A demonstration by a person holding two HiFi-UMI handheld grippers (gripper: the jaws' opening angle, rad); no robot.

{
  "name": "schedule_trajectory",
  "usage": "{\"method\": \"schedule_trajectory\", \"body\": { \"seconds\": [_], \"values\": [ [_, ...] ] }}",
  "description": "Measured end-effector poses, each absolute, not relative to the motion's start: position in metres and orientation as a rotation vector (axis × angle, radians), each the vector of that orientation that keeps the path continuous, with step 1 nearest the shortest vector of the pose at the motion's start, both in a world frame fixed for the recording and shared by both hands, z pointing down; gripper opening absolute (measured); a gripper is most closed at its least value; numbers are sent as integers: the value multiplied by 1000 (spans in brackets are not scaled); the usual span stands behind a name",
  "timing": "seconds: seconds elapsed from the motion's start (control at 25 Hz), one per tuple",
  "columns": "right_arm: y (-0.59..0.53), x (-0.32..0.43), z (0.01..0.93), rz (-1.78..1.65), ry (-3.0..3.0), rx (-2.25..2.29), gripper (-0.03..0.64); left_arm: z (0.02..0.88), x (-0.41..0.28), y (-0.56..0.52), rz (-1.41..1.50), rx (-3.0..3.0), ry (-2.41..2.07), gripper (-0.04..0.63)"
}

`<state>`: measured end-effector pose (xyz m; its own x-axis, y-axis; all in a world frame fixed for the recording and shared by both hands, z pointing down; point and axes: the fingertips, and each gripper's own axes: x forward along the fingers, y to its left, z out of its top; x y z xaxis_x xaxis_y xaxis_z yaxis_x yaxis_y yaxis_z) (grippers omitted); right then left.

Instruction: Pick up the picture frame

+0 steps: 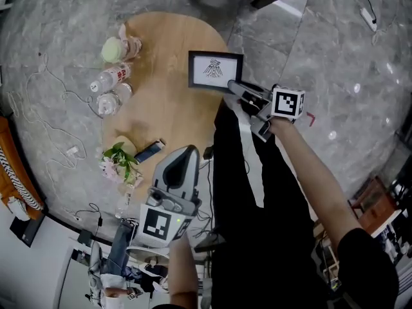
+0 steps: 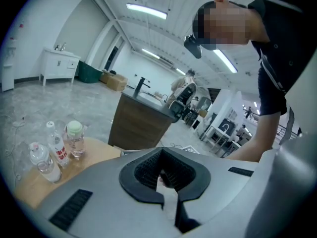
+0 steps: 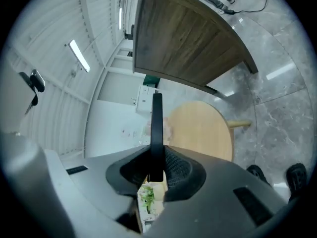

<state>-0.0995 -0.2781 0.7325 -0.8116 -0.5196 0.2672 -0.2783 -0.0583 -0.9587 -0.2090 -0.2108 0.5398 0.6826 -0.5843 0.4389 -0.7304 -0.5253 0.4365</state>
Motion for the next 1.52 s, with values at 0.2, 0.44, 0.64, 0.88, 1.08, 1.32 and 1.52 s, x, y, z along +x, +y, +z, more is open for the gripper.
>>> {"method": "schedule_trajectory", "body": {
  "seconds": [0.2, 0.44, 0.64, 0.88, 1.08, 1.32, 1.52],
  "values": [
    [-281, -88, 647, -1892, 2019, -819, 69, 485, -200, -212, 275, 2341, -1093, 12],
    [-267, -63, 535, -1772, 2018, -762, 69, 415, -182, -199, 235, 2403, -1193, 12],
    [-252, -32, 451, -1668, 2074, -718, 67, 360, -158, -185, 182, 2454, -1270, 12],
    [-236, 27, 363, -1506, 2152, -714, 67, 306, -128, -162, 153, 2510, -1360, 12],
    [-218, 64, 303, -1386, 2162, -686, 67, 269, -111, -133, 142, 2576, -1433, 12],
    [-200, 77, 252, -1303, 2200, -589, 67, 240, -108, -118, 77, 2576, -1553, 12],
    [-186, 77, 217, -1214, 2264, -543, 67, 214, -107, -109, 65, 2600, -1585, 12]
  ]
}}
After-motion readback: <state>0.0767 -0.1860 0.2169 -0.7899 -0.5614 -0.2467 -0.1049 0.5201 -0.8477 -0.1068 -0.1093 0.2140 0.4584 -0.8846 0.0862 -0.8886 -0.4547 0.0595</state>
